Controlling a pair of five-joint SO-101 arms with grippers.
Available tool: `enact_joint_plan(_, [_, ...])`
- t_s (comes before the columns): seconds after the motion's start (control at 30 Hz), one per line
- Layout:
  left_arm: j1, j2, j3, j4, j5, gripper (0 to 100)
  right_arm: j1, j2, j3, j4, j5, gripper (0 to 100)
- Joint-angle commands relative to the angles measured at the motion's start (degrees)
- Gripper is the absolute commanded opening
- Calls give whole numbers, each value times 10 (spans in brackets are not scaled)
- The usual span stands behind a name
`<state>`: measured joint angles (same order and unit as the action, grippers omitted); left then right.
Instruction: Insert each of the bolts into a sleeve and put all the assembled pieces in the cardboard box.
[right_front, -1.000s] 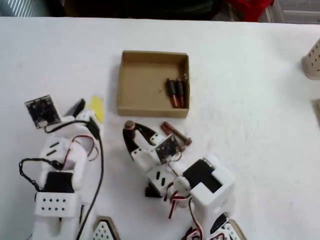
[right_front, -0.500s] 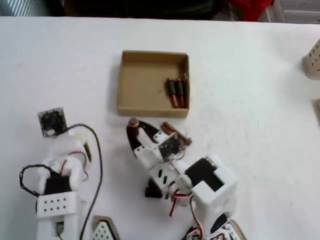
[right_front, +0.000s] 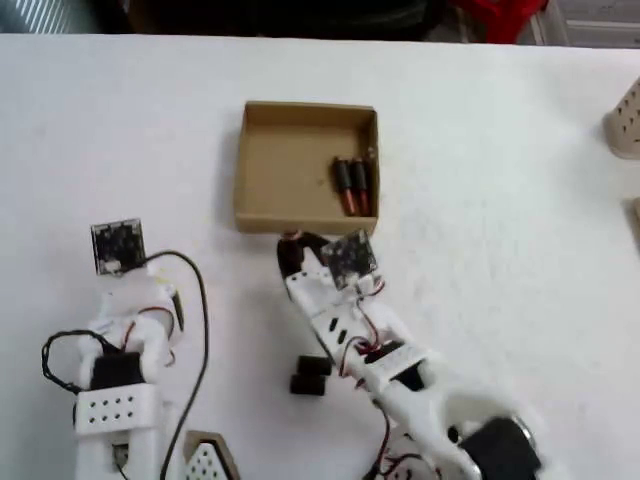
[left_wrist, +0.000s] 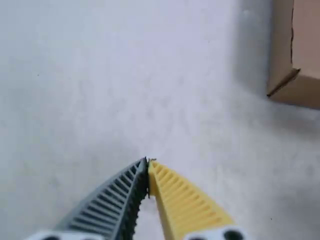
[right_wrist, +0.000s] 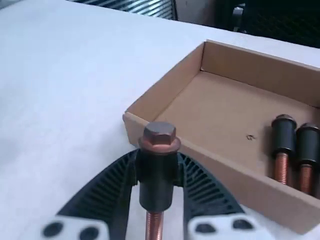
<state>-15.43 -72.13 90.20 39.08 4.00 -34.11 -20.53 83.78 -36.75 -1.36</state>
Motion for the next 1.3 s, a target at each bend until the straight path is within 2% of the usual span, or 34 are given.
enact_joint_plan(0.0, [0, -22, -5, 4, -41, 26, 40, -159, -70, 233, 1, 16])
enact_joint_plan(0.2, [48, -22, -9, 51, -91, 26, 95, -187, -224, 507, 4, 17])
enact_joint_plan(0.33, [48, -22, -18, 67, -98, 20, 116, -139, -343, 626, 5, 17])
enact_joint_plan(0.73, [48, -22, -27, 84, -98, 20, 116, 147, -745, 814, 6, 18])
enact_joint_plan(1.0, [49, -22, -23, 68, -99, 20, 117, 371, -1018, 952, 142, 18])
enact_joint_plan(1.27, [49, -22, -23, 67, -99, 20, 144, 509, -1153, 988, 156, 18])
